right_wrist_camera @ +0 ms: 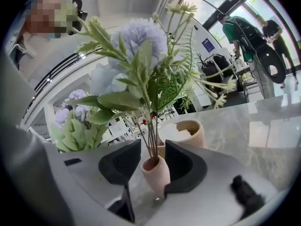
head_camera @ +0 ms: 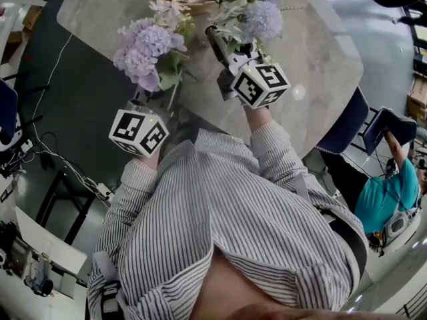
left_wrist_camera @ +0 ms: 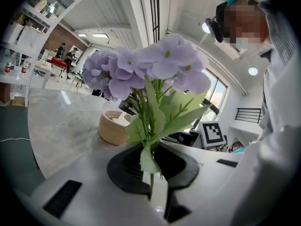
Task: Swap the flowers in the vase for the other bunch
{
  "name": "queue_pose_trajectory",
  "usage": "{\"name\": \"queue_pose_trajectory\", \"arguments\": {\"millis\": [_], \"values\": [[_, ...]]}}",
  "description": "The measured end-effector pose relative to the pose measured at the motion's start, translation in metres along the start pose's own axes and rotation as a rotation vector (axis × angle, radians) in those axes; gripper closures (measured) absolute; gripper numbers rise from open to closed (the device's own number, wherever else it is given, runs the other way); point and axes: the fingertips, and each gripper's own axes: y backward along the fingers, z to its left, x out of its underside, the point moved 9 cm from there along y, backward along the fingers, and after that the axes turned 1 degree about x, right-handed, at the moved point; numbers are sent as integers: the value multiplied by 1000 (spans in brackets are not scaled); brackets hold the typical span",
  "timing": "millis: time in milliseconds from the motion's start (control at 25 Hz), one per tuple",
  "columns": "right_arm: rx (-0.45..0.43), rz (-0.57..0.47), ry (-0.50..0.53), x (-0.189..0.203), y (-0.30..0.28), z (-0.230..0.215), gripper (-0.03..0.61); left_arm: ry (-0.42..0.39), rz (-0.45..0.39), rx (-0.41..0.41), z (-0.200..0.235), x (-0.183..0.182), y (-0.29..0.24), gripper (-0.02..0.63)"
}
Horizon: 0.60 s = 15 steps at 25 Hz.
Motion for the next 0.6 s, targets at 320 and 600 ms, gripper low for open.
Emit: {"name": "queue_pose_trajectory", "arguments": {"millis": [320, 600], "values": [[-20, -16, 22, 0, -6, 4, 492, -4, 2, 9, 2, 0, -2, 565], [-1, -16, 81, -10, -1, 16, 528, -4, 0, 5, -3, -8, 4, 565]]}}
